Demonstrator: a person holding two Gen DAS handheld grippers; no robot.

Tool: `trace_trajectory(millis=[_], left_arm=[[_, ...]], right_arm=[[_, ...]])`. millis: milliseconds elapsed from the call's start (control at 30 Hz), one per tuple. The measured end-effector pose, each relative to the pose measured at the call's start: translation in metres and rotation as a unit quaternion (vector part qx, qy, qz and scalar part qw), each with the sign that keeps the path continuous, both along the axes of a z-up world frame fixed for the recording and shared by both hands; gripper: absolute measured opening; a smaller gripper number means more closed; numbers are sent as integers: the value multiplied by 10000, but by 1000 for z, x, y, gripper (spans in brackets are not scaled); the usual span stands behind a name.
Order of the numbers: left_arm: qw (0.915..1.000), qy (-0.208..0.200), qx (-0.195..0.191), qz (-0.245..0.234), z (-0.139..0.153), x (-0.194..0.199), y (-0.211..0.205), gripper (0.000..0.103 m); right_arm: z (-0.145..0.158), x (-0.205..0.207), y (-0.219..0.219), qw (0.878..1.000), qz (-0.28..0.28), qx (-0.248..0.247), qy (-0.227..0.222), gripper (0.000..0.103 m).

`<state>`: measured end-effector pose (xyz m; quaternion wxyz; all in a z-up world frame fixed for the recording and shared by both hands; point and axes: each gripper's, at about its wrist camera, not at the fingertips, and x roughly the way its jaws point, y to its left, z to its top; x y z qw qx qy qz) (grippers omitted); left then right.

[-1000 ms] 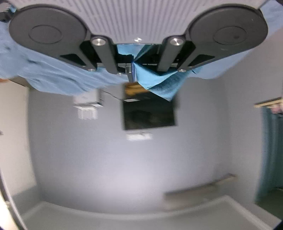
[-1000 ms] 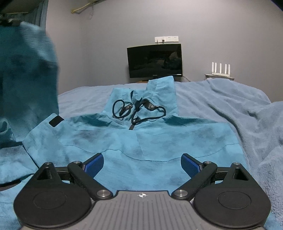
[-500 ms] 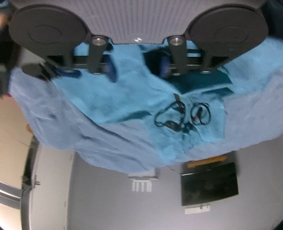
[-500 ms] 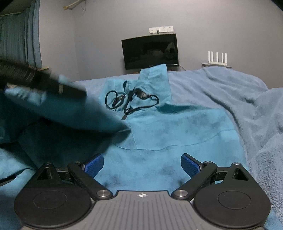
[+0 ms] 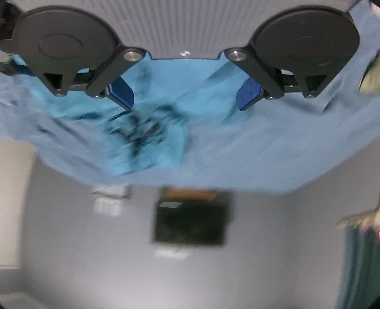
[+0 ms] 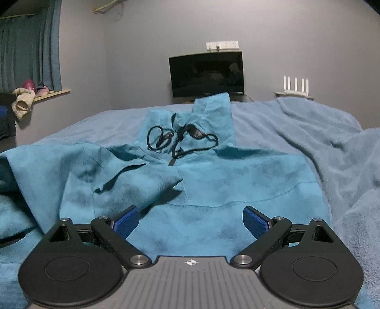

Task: Fold large clothes

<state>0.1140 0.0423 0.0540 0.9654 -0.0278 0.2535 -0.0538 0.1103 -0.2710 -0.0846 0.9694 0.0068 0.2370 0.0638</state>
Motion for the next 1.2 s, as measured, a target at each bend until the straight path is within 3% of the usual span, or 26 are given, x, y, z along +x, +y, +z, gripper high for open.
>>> trace_trajectory(millis=[133, 267, 367, 533, 633, 700, 733, 767, 867, 967, 1067, 1200], left_arm=[[9960, 777, 159, 400, -44, 15, 18, 93], [9927, 973, 622, 345, -78, 10, 16, 93], [9936, 874, 646, 318, -85, 10, 14, 93], [9958, 803, 309, 304, -88, 9, 23, 93], [9966, 761, 68, 300, -79, 7, 28, 93], [9971, 705, -27, 275, -76, 5, 31, 93], [9975, 658, -73, 258, -75, 3, 32, 93], [9978, 605, -112, 255, -73, 0, 33, 93], [9987, 307, -359, 191, -67, -8, 38, 93], [9979, -145, -630, 97, -59, -20, 42, 93], [9977, -250, -610, 154, -57, -22, 42, 93], [9989, 143, -316, 304, -63, -11, 33, 93]], right_arm=[[7, -5, 13, 9998, 125, -149, -60, 96], [19, -8, 38, 9977, 641, -235, -60, 96], [22, -3, 76, 9892, 1191, -859, 19, 96], [9, 7, 147, 9600, 1993, -1964, 128, 91], [-7, 22, 180, 9437, 1933, -2666, 326, 73], [-19, 32, 190, 9352, 1812, -2996, 530, 45], [-22, 36, 190, 9340, 1810, -3017, 621, 36], [-23, 37, 188, 9363, 1720, -2995, 644, 16], [-11, 35, 169, 9543, 1228, -2690, 432, 7], [12, 36, 127, 9744, 420, -2200, 186, 6], [28, 36, 75, 9823, -501, -1807, 30, 5], [12, 41, 21, 9872, -984, -1021, 730, 12]])
